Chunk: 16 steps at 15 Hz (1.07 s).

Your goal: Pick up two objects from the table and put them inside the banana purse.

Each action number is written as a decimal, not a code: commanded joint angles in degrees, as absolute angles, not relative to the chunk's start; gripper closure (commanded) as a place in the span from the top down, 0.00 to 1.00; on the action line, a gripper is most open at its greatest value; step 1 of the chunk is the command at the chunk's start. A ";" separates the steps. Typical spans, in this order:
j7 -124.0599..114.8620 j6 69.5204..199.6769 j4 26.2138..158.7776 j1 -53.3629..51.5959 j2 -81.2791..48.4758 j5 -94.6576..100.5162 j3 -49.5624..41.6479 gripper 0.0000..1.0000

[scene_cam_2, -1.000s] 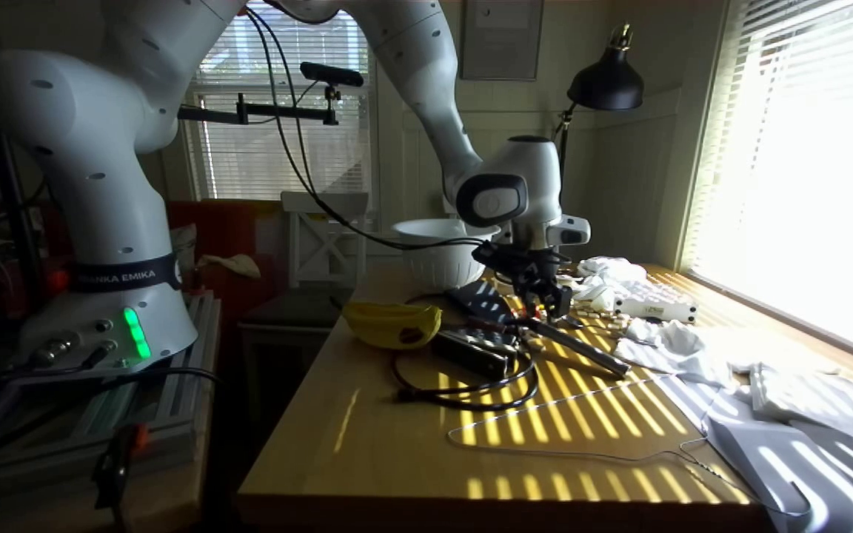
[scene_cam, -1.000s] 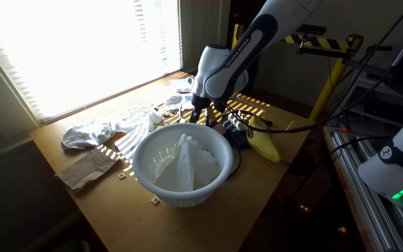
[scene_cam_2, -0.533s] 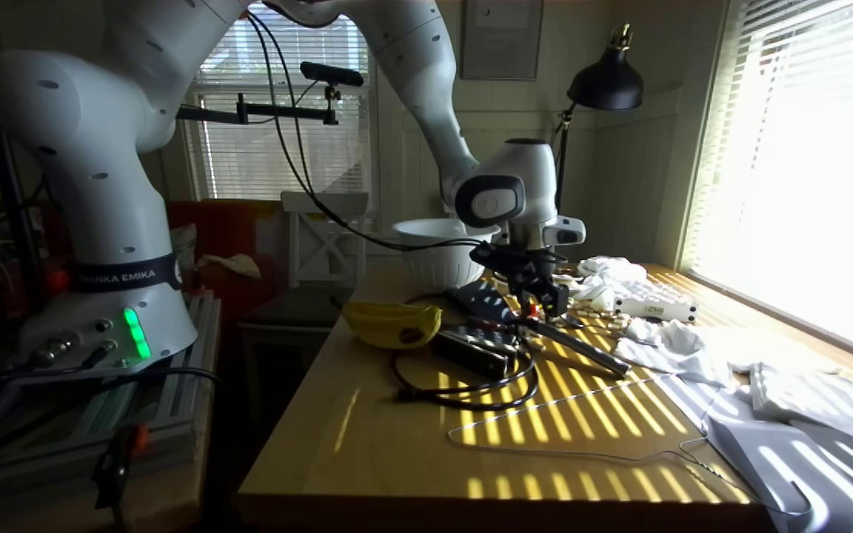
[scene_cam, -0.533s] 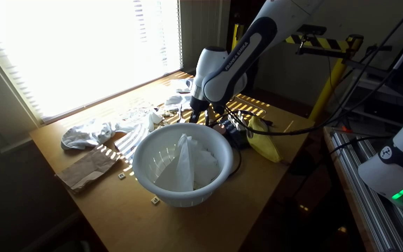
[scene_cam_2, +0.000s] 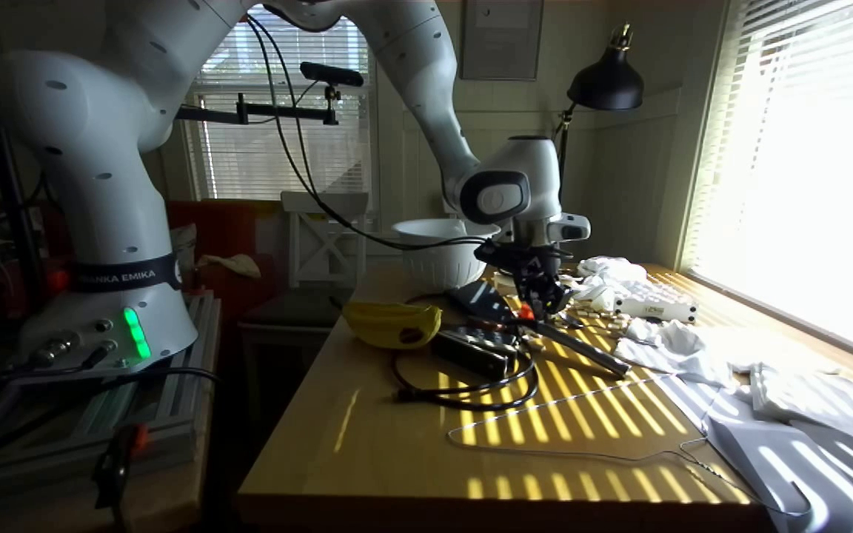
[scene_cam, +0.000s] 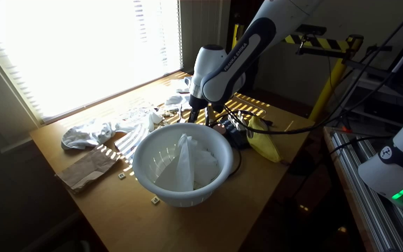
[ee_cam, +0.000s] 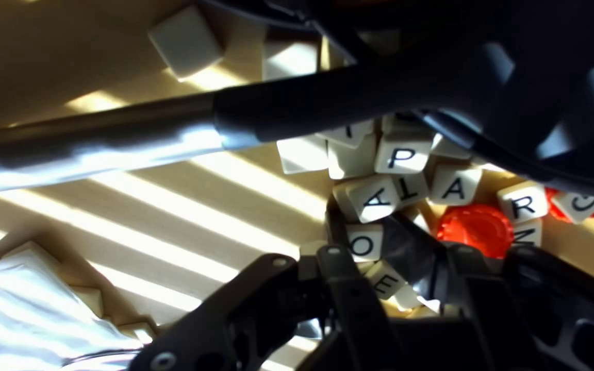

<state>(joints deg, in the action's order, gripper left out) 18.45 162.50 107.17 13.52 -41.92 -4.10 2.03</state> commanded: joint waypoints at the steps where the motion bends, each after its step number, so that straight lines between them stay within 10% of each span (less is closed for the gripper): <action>1: 15.06 159.82 104.86 11.99 -43.84 -2.28 0.47 0.06; 16: 19.19 151.98 110.85 17.90 -32.51 -5.87 4.34 0.06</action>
